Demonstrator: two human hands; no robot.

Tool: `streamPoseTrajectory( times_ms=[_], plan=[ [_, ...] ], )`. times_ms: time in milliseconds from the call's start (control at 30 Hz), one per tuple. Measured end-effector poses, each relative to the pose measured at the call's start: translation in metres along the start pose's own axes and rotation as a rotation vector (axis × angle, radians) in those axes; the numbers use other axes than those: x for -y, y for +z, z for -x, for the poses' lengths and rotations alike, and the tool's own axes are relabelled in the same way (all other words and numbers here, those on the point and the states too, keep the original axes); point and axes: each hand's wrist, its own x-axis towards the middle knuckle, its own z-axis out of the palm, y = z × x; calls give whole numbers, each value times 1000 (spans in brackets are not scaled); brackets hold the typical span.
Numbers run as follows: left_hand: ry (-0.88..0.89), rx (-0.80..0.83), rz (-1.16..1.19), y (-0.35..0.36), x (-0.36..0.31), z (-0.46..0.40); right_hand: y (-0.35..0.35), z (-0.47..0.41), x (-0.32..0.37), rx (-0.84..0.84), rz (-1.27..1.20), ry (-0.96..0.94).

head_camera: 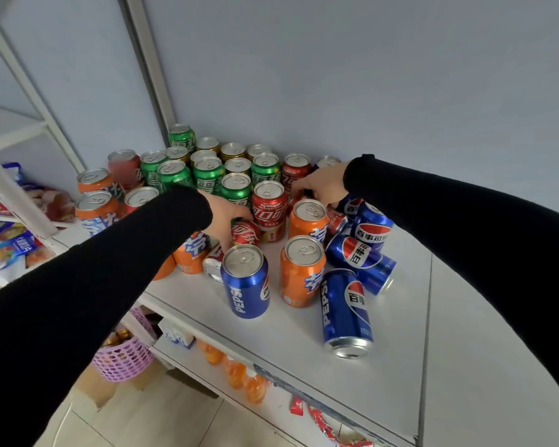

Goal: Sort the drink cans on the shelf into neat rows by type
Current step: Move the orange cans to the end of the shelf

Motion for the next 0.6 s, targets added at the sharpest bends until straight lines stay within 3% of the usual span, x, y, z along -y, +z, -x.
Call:
streamPoseTrajectory(
  times_ms=[167, 467, 600],
  plan=[
    [-14, -145, 54, -2, -1, 13, 4, 14, -7, -191, 10, -51],
    [-99, -775, 26, 40, -3, 45, 37, 30, -13, -626, -160, -48],
    [-82, -921, 93, 52, 3, 46, 39, 37, -11, -694, -190, -31]
  ],
)
